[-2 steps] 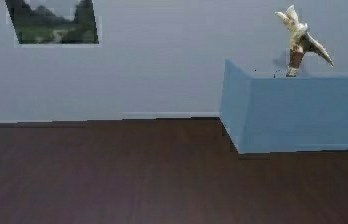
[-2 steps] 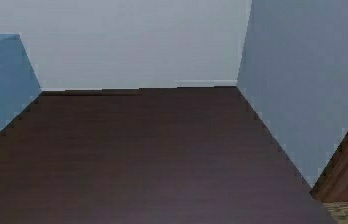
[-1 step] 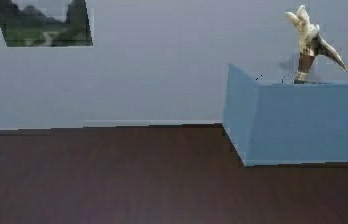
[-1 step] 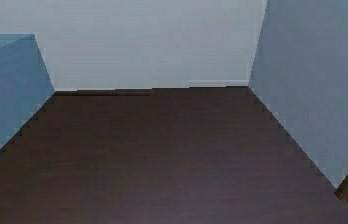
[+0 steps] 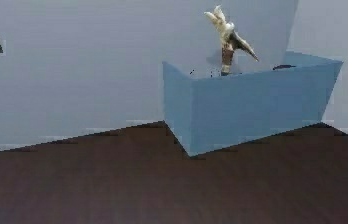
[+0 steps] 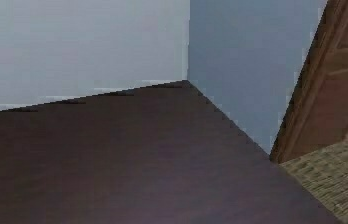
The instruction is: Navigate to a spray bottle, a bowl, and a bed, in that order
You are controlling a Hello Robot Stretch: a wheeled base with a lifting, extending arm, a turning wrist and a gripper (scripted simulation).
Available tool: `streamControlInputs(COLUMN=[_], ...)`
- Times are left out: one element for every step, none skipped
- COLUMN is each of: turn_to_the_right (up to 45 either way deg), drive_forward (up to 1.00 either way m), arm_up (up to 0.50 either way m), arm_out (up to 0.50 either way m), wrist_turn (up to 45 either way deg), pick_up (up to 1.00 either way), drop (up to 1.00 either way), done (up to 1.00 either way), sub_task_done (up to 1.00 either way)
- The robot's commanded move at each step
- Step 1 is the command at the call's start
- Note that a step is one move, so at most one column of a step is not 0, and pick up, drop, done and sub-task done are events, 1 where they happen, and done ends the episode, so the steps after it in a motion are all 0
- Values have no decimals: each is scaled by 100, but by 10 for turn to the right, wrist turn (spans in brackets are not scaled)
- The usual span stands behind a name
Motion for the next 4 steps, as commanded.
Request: streamControlInputs(turn_to_the_right=[0, 390, 0, 0], drive_forward=[100, 0, 5, 0], arm_up=[0, 0, 0, 0], arm_out=[0, 0, 0, 0], wrist_turn=[0, 0, 0, 0], pick_up=[0, 0, 0, 0], drop=[0, 0, 0, 0], done=[0, 0, 0, 100], sub_task_done=[0, 0, 0, 0])
